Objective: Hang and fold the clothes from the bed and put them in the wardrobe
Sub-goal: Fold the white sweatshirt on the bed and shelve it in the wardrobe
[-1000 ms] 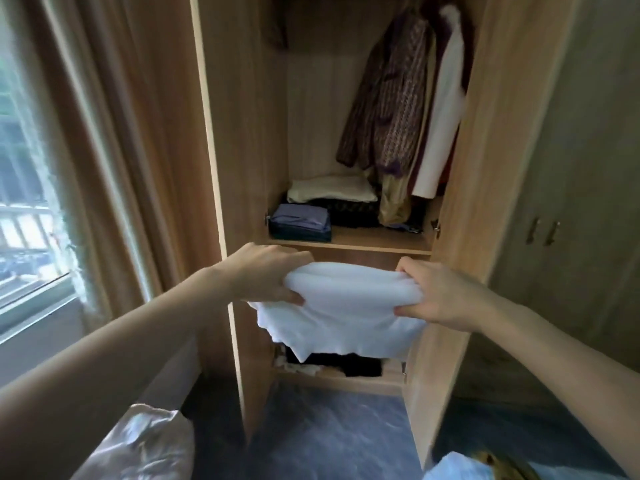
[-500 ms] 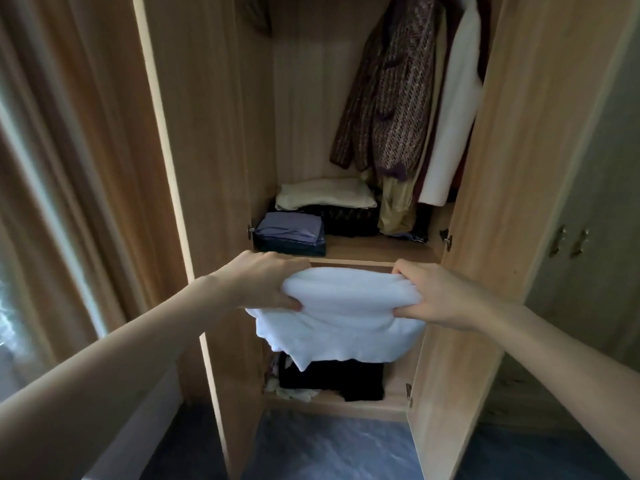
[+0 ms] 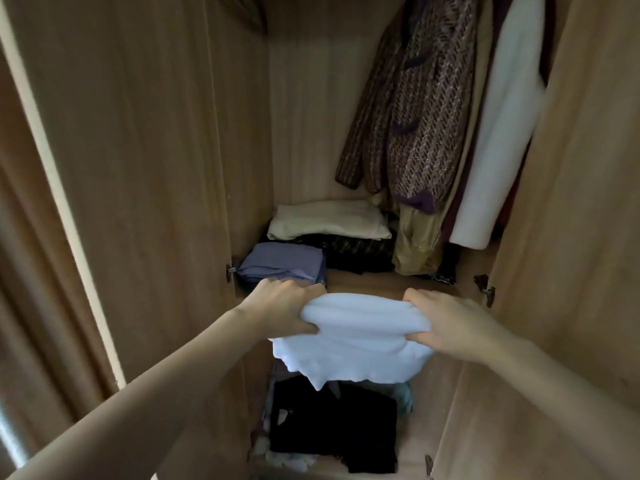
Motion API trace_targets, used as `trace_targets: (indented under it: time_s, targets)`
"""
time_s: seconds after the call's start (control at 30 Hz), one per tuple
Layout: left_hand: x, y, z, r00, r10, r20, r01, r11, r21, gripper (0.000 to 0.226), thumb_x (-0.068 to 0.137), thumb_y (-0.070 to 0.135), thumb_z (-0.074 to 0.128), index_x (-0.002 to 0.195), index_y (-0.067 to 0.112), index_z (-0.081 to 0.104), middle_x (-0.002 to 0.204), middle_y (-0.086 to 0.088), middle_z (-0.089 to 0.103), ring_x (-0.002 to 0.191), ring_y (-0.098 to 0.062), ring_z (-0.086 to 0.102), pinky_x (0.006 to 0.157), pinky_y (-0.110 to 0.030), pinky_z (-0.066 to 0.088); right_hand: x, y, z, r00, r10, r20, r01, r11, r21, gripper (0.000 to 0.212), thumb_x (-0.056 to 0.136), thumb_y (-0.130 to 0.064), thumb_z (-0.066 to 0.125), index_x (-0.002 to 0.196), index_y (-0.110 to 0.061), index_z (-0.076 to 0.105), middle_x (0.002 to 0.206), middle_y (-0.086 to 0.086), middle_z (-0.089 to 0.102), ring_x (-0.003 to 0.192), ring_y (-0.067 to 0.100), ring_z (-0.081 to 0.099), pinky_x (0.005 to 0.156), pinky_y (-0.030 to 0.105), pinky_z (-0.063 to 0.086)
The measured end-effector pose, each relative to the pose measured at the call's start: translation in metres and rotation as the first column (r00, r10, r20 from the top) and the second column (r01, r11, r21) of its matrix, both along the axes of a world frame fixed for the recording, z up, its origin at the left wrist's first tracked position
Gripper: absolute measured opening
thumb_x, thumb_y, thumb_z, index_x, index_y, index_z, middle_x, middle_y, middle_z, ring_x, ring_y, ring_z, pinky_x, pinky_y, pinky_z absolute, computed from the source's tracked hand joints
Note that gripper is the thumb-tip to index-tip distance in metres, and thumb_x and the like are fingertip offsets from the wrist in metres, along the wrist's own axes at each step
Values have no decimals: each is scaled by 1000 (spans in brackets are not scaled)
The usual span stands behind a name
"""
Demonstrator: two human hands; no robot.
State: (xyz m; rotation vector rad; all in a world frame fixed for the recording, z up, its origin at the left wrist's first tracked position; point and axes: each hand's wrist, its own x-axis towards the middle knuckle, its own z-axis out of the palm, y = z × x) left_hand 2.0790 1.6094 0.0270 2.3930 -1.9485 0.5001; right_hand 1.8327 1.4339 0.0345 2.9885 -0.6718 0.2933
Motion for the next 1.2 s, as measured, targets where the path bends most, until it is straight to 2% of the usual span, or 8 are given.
trace_targets:
  time_s: [0.33,0.43,0.53,0.73,0.83,0.97,1.07,1.2]
  targets:
    - [122,-126,-53,964,-77,-255,129,972,194,52,81,60,62,125,39,44,119,8,57,106,-19,55,78,-39,49,107,-125,-46,995,31,-90,-4,957,290,34,75,-50,67,82,-38,37,87,-10,48,77,4,48,63,27,40]
    - [154,-166,-64,912,-117,-394,216,952,218,51,82,56,66,125,35,46,118,9,57,105,-16,54,64,-29,39,137,-157,-50,988,-22,-151,63,960,272,33,80,-48,66,94,-40,38,96,-8,47,84,9,48,63,22,38]
    - [187,-208,-75,823,-109,-557,273,936,220,46,78,52,73,115,32,52,105,12,56,94,-9,53,57,-17,34,162,-187,-57,977,-71,-201,120,964,239,46,86,-46,63,122,-30,41,115,-5,47,102,15,49,81,29,45]
    - [223,-293,-83,736,-220,-641,425,887,182,37,79,43,77,96,19,54,98,6,60,88,-13,57,80,-38,51,189,-247,-55,963,-96,-253,147,970,192,33,87,-46,61,111,-32,42,104,-9,50,92,13,52,66,25,41]
    - [239,-340,-70,845,-326,-423,409,905,119,34,82,45,69,102,27,48,103,5,57,91,-16,54,77,-40,49,205,-281,-54,957,-189,-219,164,978,-127,46,86,-40,64,124,-21,44,111,-1,53,100,20,53,66,33,42]
    - [246,-386,-86,962,-249,116,267,947,-180,52,66,32,77,111,23,52,98,-2,56,87,-25,52,68,-37,39,221,-317,-78,988,-142,57,151,841,-520,46,58,-8,75,102,-12,64,89,7,62,81,27,58,64,36,39]
    - [227,-394,-150,965,-224,136,254,926,-281,46,63,19,70,104,24,51,91,-2,58,81,-25,51,66,-36,36,226,-331,-128,982,-100,161,175,804,-569,30,72,-9,52,99,-15,61,94,9,62,82,27,54,68,38,33]
    - [196,-374,-229,959,-244,143,272,934,-230,24,76,17,51,97,24,61,91,-1,54,79,-22,41,71,-34,30,225,-335,-208,989,-111,93,142,876,-461,25,70,-14,41,93,-22,48,84,5,63,80,26,46,66,39,33]
